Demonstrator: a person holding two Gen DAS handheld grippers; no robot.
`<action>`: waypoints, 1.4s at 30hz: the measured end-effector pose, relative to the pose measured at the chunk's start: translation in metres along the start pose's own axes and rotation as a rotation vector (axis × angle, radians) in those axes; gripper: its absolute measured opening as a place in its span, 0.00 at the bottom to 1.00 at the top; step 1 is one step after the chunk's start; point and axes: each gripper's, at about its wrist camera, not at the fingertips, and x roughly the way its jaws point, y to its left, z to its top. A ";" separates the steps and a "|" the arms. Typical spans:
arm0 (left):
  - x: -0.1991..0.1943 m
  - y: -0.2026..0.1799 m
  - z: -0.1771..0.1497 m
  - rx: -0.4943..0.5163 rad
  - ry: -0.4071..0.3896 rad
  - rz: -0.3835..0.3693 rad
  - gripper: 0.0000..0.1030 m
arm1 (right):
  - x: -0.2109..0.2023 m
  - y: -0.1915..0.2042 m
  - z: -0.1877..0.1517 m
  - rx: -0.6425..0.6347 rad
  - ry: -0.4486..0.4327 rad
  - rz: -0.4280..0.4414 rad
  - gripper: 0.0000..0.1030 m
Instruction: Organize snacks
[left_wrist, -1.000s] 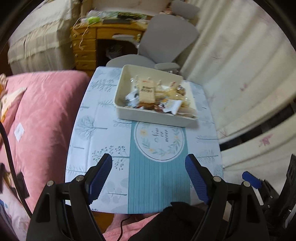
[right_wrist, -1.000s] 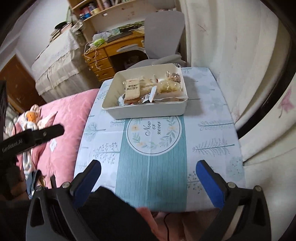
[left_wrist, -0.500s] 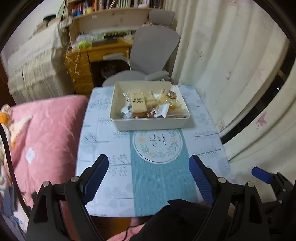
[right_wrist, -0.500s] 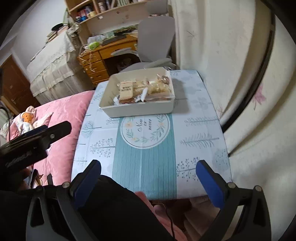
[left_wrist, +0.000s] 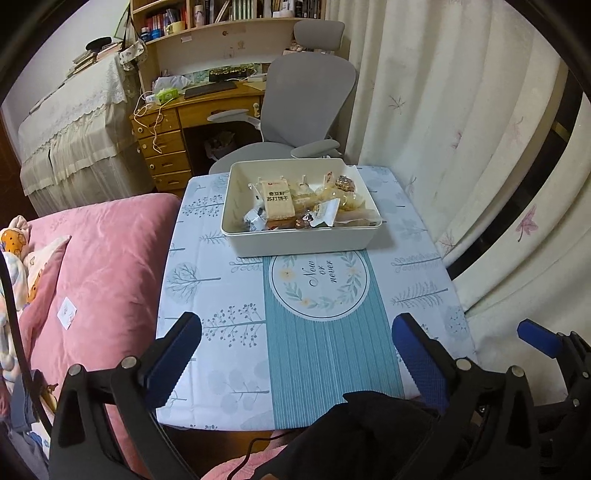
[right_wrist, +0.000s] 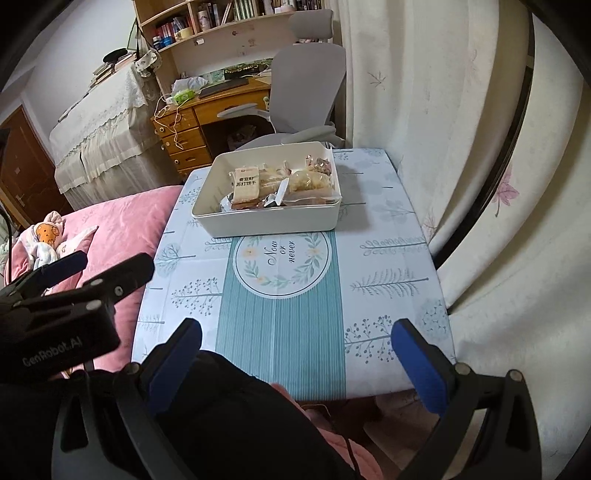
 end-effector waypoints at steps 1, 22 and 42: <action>-0.001 0.001 0.000 -0.001 -0.006 0.001 1.00 | 0.000 0.000 0.000 0.000 -0.005 -0.002 1.00; -0.002 0.005 -0.007 0.003 0.006 0.023 1.00 | -0.003 0.003 -0.005 0.006 -0.002 0.002 1.00; 0.002 0.007 -0.011 0.001 0.021 0.036 1.00 | 0.004 0.003 -0.011 0.005 0.014 0.004 1.00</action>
